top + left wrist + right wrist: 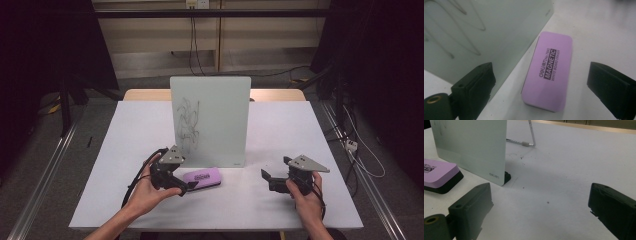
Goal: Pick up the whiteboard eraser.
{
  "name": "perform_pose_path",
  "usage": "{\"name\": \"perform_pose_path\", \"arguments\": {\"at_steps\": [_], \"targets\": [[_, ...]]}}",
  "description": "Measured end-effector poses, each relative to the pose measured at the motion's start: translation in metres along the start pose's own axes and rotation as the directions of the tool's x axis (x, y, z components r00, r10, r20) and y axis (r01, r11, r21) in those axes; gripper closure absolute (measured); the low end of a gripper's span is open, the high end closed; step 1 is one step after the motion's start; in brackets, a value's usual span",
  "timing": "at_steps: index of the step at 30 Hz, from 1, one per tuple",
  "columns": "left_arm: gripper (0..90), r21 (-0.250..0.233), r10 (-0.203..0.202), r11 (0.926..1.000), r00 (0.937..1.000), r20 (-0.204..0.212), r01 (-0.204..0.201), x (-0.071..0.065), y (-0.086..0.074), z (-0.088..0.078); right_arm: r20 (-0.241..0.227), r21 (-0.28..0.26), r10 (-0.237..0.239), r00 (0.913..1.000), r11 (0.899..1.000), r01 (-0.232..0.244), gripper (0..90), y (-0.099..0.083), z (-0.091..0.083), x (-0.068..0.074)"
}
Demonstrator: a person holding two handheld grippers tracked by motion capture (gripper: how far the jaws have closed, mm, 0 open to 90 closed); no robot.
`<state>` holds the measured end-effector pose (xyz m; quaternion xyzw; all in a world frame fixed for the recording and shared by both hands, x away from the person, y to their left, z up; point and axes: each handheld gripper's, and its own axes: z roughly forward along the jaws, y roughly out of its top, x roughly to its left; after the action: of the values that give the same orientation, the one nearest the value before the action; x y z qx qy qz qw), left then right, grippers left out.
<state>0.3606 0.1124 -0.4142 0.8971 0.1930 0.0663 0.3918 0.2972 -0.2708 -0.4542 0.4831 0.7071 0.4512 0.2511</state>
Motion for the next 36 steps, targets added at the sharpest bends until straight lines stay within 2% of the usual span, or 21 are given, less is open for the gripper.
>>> {"name": "perform_pose_path", "arguments": {"at_steps": [4,5,6,8,11,13,20,24,27,29,30,32,36], "targets": [[7.8,0.002,0.016,0.9999,0.9998,0.012,-0.016,0.0,0.006,0.004,-0.004,-0.001,0.0,1.0,1.0,0.0,4.7,0.0,0.0,0.001],[8.5,0.005,0.009,0.9999,0.9998,0.015,-0.01,-0.001,0.008,0.005,-0.005,-0.001,-0.003,1.0,1.0,0.003,4.7,0.0,0.0,0.001],[9.0,-0.011,0.007,0.9999,0.9998,0.02,-0.007,-0.002,0.009,0.007,-0.005,-0.002,-0.007,1.0,1.0,0.007,4.7,0.0,0.0,0.001],[9.4,0.02,0.029,0.9994,0.9995,0.013,-0.029,-0.003,0.011,0.009,-0.008,-0.001,-0.003,1.0,1.0,0.003,4.7,0.0,0.0,0.001],[9.6,0.048,0.052,0.9974,0.9979,0.04,-0.054,-0.004,0.014,0.013,-0.01,0.0,-0.004,0.9999,1.0,0.004,4.7,0.0,0.0,0.001],[10.4,0.052,0.052,0.9972,0.9975,0.048,-0.054,-0.005,0.017,0.017,-0.011,0.0,-0.004,0.9999,1.0,0.004,4.7,0.0,0.0,0.001],[10.0,0.116,0.086,0.9888,0.9935,0.075,-0.094,-0.002,0.032,0.026,-0.011,0.004,-0.006,0.9999,1.0,0.006,4.7,0.0,0.001,0.002],[11.2,0.12,0.091,0.9877,0.9918,0.091,-0.101,0.0,0.038,0.032,-0.012,0.005,-0.005,0.9999,1.0,0.005,4.7,0.0,0.001,0.001],[17.8,0.143,0.099,0.9827,0.9868,0.128,-0.117,0.0,0.04,0.039,-0.014,0.004,-0.006,0.9999,1.0,0.006,4.7,0.0,0.001,0.001],[17.2,0.161,0.096,0.9799,0.9862,0.135,-0.118,-0.001,0.039,0.042,-0.015,0.004,-0.006,0.9999,1.0,0.006,4.7,0.0,0.001,0.001],[17.1,0.174,0.107,0.9759,0.9839,0.143,-0.131,-0.002,0.039,0.042,-0.017,0.005,-0.005,0.9998,1.0,0.005,4.7,0.0,0.001,0.002],[18.7,0.183,0.115,0.9729,0.9828,0.144,-0.141,-0.003,0.038,0.043,-0.017,0.005,-0.009,0.9998,1.0,0.009,4.7,0.0,0.001,0.002],[21.9,0.229,0.128,0.9597,0.9785,0.162,-0.163,-0.003,0.033,0.047,-0.017,0.007,-0.008,0.9998,1.0,0.008,4.7,0.0,0.001,0.002]]}}
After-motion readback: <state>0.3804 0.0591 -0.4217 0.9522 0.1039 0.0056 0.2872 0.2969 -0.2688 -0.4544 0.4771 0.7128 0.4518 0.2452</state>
